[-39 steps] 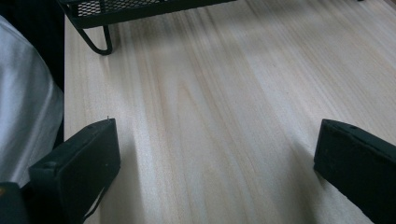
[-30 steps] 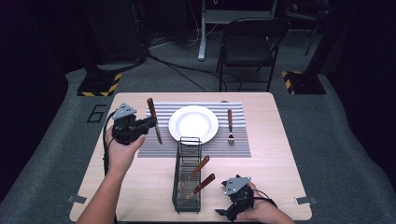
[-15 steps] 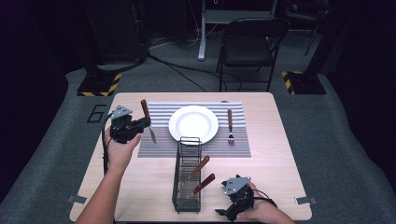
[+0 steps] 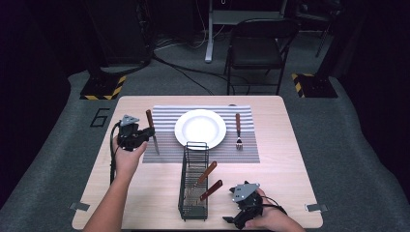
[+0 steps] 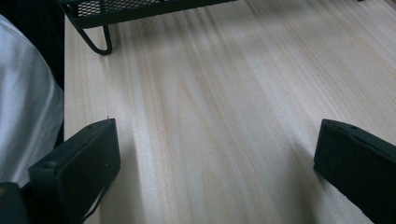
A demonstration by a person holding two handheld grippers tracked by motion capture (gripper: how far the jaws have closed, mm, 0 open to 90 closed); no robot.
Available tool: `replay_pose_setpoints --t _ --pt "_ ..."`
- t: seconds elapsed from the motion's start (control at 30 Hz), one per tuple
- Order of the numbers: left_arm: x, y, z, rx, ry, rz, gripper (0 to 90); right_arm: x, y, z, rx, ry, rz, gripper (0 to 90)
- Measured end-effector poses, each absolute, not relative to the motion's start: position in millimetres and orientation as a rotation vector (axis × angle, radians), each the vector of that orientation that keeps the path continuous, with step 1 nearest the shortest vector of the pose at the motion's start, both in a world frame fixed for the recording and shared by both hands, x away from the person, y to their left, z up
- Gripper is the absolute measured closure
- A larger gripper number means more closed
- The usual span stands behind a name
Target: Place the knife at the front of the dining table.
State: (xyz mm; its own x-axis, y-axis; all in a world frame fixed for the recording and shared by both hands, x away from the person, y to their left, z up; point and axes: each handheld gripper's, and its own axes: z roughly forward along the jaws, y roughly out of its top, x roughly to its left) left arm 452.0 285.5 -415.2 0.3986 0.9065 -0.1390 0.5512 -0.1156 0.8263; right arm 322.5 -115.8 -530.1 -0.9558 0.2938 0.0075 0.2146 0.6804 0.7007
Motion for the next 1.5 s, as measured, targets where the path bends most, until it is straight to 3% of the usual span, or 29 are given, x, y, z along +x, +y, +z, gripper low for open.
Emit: replay_pose_setpoints --t 0.53,1.23,1.5 --pt "462.0 282.1 -425.7 1.807 1.289 0.513 80.7 322.6 -115.8 -530.1 0.422 2.782 1.139 0.0" --pt "511.6 271.0 -443.2 1.784 1.389 0.451 80.6 322.5 -115.8 -530.2 0.423 2.781 1.139 0.0" --pt "526.3 275.1 -459.2 1.693 1.464 0.407 80.6 322.5 -115.8 -530.2 0.422 2.782 1.139 0.0"
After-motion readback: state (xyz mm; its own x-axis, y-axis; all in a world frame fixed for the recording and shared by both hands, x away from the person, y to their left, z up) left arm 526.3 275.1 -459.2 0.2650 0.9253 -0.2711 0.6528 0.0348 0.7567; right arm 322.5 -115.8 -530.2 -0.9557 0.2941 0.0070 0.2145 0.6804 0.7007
